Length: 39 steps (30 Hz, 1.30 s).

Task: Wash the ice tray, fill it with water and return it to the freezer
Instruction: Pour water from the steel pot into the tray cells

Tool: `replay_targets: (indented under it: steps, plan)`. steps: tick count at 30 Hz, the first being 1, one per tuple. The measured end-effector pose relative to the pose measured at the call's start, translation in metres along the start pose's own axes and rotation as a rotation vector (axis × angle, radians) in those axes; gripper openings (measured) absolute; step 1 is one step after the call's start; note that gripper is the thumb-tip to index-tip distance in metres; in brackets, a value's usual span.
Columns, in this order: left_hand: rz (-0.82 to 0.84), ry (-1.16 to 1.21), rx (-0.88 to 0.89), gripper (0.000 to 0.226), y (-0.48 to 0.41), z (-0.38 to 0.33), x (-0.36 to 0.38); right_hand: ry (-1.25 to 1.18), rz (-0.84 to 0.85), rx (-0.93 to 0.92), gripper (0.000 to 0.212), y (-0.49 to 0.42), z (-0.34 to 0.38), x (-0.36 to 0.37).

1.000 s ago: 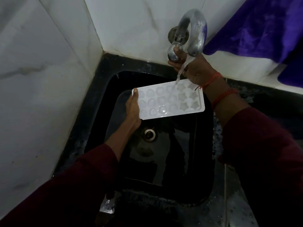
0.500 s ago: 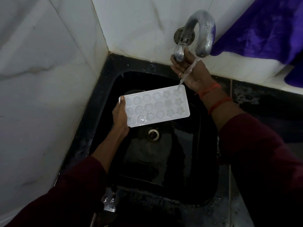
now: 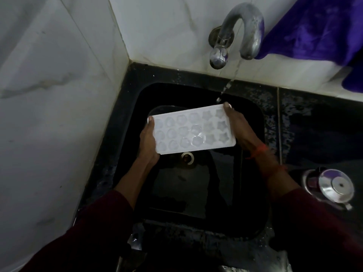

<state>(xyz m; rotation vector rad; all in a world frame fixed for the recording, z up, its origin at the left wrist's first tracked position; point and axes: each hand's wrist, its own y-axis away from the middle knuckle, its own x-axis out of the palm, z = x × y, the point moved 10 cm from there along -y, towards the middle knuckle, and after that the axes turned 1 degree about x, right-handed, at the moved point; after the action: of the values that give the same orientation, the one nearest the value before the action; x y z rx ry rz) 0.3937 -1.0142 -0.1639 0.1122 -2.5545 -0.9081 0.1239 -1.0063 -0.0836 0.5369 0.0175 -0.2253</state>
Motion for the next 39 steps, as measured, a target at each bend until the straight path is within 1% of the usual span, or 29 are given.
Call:
replay_targets:
  steps: [3,5,7,9,12,14,16,17,19,20,21,23,24,25,26,28,31,34,39]
  plan:
    - [0.035,-0.059,-0.067,0.095,0.004,0.021,0.014,-0.094,-0.118,0.034,0.040,0.018,-0.030,-0.026]
    - [0.030,-0.123,-0.135,0.083,0.012,0.037,0.012,-0.126,-0.194,0.072,0.038,0.035,-0.057,-0.034]
    - [0.013,-0.165,-0.193,0.067,0.019,0.046,0.001,-0.127,-0.203,0.091,0.040,0.051,-0.075,-0.026]
    - [0.001,-0.170,-0.222,0.064,0.017,0.046,-0.010,-0.111,-0.180,0.070,0.044,0.056,-0.075,-0.011]
    - [0.003,-0.235,-0.243,0.072,0.010,0.041,-0.004,-0.054,-0.221,0.047,0.042,0.049,-0.061,-0.017]
    - [0.017,-0.329,-0.258,0.060,0.003,0.047,0.009,-0.111,-0.275,0.071,0.038,0.044,-0.065,-0.035]
    - [0.010,-0.352,-0.276,0.042,0.006,0.054,0.017,-0.185,-0.327,0.150,0.028,0.046,-0.086,-0.054]
    - [0.026,-0.348,-0.303,0.035,0.012,0.057,0.019,-0.237,-0.323,0.217,0.024,0.050,-0.099,-0.057]
    - [0.107,-0.360,-0.392,0.031,0.022,0.065,0.019,-0.310,-0.259,0.389,0.021,0.067,-0.122,-0.053]
    - [0.142,-0.361,-0.442,0.031,0.025,0.067,0.017,-0.347,-0.216,0.468,0.020,0.077,-0.131,-0.049]
    - [0.147,-0.324,-0.512,0.033,0.028,0.068,0.013,-0.386,-0.178,0.501,0.020,0.083,-0.138,-0.046]
    - [0.120,-0.198,-0.610,0.037,0.034,0.066,0.011,-0.563,-0.081,0.497,0.019,0.089,-0.142,-0.033]
    - [0.134,-0.137,-0.643,0.039,0.037,0.065,0.012,-0.661,-0.038,0.520,0.024,0.091,-0.146,-0.024]
    - [0.147,-0.106,-0.665,0.041,0.040,0.062,0.015,-0.724,-0.026,0.580,0.032,0.097,-0.156,-0.015]
    - [0.151,-0.073,-0.678,0.044,0.041,0.060,0.015,-0.735,-0.051,0.643,0.034,0.104,-0.167,-0.010]
    - [0.117,-0.032,-0.706,0.049,0.044,0.057,0.009,-0.795,-0.069,0.728,0.030,0.111,-0.180,0.004]
    - [0.098,-0.011,-0.681,0.055,0.046,0.051,0.004,-0.857,-0.054,0.681,0.036,0.111,-0.173,0.019]
    - [0.108,0.035,-0.653,0.055,0.054,0.046,0.009,-0.891,-0.082,0.646,0.037,0.117,-0.169,0.019]
    - [0.125,0.050,-0.630,0.054,0.076,0.037,0.021,-0.805,-0.174,0.572,0.032,0.123,-0.164,0.006]
